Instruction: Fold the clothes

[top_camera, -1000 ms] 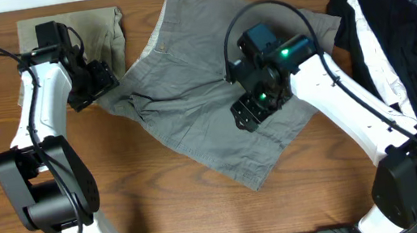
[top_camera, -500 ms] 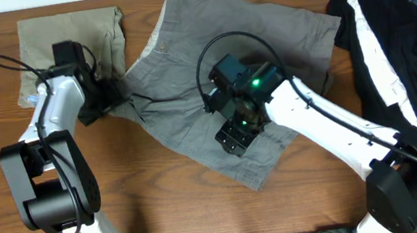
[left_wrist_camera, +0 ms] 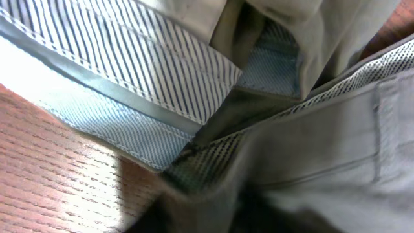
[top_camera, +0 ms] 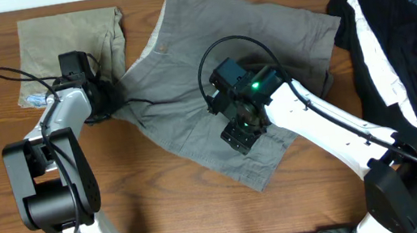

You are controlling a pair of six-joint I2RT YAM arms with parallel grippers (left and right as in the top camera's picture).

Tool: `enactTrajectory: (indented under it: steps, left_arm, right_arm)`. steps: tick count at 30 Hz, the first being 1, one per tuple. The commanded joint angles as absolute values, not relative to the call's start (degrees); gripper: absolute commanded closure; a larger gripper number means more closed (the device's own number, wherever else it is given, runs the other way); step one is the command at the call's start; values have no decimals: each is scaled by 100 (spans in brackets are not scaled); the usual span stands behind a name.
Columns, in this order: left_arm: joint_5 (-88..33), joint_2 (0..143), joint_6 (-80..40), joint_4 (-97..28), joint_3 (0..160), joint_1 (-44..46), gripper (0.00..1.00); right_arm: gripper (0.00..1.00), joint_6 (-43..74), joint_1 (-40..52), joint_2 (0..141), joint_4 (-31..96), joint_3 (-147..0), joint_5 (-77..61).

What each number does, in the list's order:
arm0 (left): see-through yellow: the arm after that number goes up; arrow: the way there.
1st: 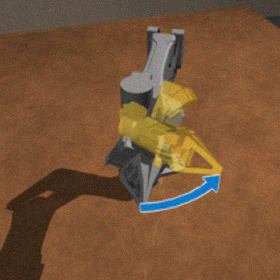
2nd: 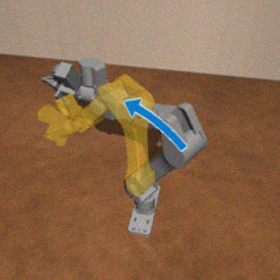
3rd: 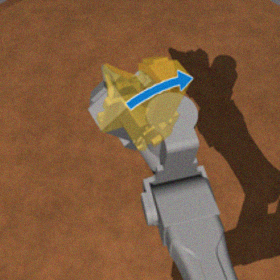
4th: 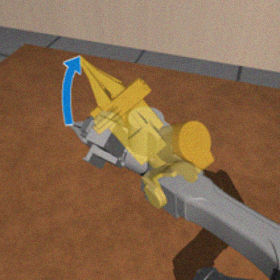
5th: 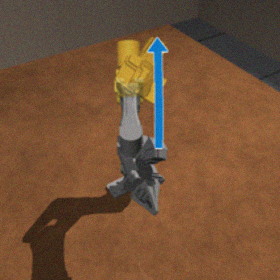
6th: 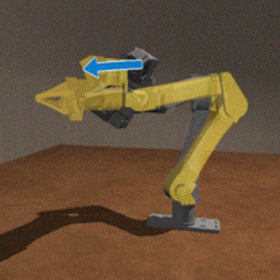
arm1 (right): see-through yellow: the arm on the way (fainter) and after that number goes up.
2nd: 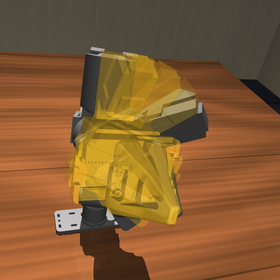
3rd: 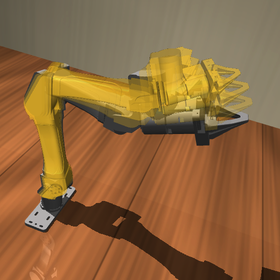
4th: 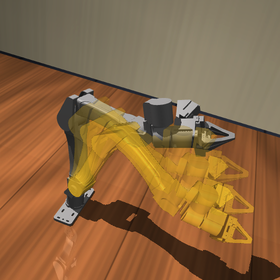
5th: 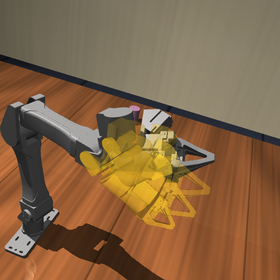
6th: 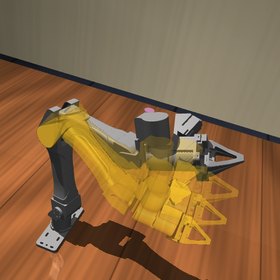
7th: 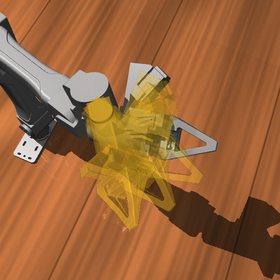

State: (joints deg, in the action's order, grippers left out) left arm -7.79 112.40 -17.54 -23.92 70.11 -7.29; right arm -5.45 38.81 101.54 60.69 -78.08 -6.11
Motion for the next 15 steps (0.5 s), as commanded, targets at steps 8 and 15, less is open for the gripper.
enactTrajectory:
  steps: [8,15]
  left_arm:
    - [-744,11306,-1879,-2355,6987,-733,94]
    - [-742,11306,-1879,-2344,6984,-733,94]
  right_arm:
    - [29,-539,4359,10178,6366,-7231,-886]
    - [29,-165,4910,10178,6302,-6755,-915]
